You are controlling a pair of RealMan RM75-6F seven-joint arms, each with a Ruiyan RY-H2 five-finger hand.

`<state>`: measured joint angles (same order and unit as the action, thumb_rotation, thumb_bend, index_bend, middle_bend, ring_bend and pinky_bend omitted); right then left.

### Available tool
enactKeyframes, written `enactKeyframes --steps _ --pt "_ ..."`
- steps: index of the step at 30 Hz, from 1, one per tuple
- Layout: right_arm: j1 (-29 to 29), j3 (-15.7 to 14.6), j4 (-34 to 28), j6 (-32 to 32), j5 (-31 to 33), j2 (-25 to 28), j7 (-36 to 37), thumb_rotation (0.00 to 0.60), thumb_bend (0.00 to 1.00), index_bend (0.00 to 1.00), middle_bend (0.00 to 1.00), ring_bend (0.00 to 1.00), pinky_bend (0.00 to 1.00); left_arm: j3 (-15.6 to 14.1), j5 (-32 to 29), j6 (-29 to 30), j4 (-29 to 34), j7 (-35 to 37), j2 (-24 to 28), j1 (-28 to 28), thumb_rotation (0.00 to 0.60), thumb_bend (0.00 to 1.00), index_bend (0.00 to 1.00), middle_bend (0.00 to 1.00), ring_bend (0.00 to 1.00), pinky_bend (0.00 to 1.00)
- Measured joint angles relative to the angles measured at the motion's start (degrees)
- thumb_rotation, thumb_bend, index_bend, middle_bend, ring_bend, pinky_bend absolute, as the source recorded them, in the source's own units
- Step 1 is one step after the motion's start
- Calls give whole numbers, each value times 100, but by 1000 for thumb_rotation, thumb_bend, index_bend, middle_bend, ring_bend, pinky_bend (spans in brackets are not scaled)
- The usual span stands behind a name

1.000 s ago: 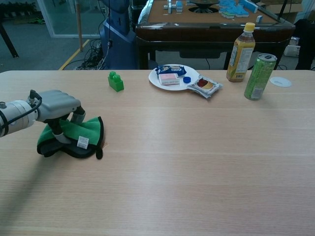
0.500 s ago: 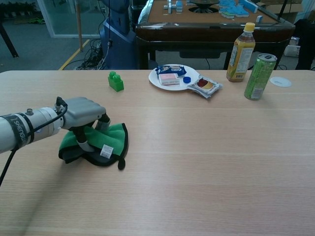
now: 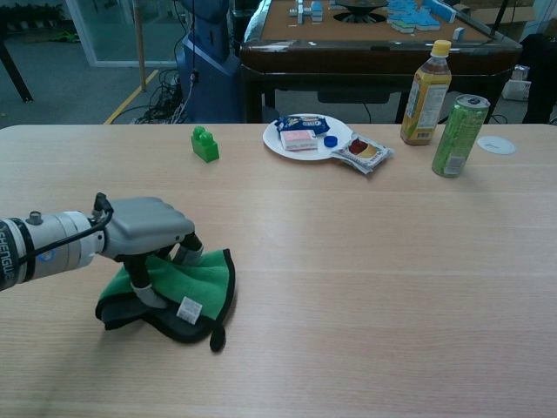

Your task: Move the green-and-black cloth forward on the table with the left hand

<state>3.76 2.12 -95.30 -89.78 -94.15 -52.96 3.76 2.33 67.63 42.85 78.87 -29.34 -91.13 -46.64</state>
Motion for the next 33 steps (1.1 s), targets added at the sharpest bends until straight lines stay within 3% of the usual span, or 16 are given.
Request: enactKeyframes --steps 6,21,24,33 --pt "-28 -3 -26 -32 8 21 -19 600 165 320 273 192 195 67 -48 118 -422 45 -184 -14 600 138 492 527 517 697" --pt "-63 -6 -72 -49 25 51 -59 600 165 321 273 192 195 512 -176 447 -2356 525 -943 -80 600 138 488 527 515 702" --pt "-55 -2 -78 -35 28 55 -63 600 165 321 273 192 195 514 -184 391 -2283 635 -927 -58 600 138 489 527 515 703" --pt "-28 7 -104 -9 5 50 -79 600 165 320 273 192 195 218 119 340 -1305 566 -649 8 600 137 491 527 515 703"
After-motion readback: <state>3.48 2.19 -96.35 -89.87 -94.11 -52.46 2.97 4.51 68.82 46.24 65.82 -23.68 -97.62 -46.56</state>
